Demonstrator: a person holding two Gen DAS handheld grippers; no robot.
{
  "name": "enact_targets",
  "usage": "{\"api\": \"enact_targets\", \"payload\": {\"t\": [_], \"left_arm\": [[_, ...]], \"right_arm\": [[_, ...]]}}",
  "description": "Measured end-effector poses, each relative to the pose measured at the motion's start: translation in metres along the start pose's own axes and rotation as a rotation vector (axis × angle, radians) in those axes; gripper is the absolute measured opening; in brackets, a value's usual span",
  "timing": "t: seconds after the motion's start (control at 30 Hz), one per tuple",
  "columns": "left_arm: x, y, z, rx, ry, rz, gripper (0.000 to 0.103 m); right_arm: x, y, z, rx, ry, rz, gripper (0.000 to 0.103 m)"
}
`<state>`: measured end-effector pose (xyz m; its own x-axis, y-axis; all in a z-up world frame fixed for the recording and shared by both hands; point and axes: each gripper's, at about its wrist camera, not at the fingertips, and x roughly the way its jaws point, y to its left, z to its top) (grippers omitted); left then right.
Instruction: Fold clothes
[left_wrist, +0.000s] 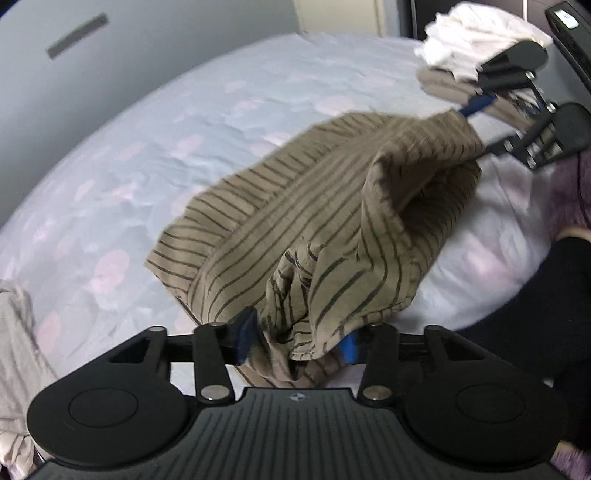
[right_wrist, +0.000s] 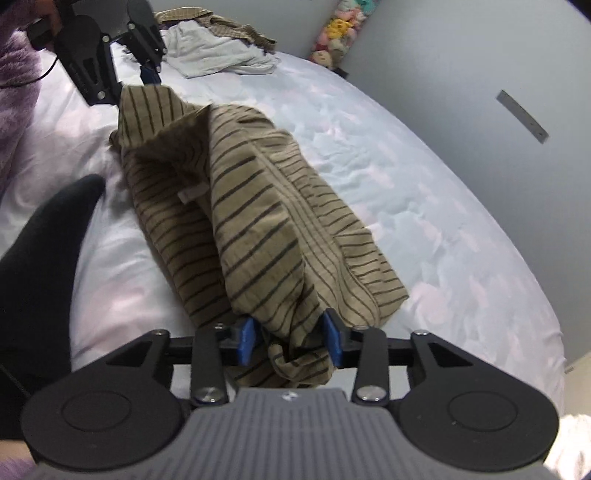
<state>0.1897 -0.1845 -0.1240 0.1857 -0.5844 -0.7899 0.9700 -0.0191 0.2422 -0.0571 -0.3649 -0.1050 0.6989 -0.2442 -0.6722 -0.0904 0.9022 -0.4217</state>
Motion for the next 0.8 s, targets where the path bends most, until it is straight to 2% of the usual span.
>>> {"api": "enact_targets", "payload": {"t": [0.2, 0.3, 0.43, 0.6, 0.7, 0.8], "left_arm": [[-0.014, -0.038, -0.014, 0.133, -0.019, 0.207, 0.046], [-0.014, -0.058, -0.019, 0.211, -0.032, 0.306, 0.046], [-0.012, -0.081, -0.024, 0.305, -0.072, 0.381, 0.046], [-0.002, -0.100, -0.027, 0.438, -0.109, 0.471, 0.046], [-0.003, -0.106, -0.027, 0.478, -0.141, 0.488, 0.046], [-0.002, -0.112, -0.028, 0.518, -0.149, 0.480, 0.046]], "right_arm": [[-0.002, 0.041, 0.009, -0.050, 0.008, -0.103, 0.053], [-0.002, 0.058, 0.008, -0.055, 0.016, -0.186, 0.053], [-0.005, 0.087, 0.006, -0.169, -0.004, -0.276, 0.053], [-0.001, 0.117, 0.003, -0.333, -0.035, -0.302, 0.053], [0.003, 0.126, 0.000, -0.392, -0.038, -0.331, 0.053], [0.002, 0.126, 0.001, -0.393, -0.044, -0.286, 0.053]]}}
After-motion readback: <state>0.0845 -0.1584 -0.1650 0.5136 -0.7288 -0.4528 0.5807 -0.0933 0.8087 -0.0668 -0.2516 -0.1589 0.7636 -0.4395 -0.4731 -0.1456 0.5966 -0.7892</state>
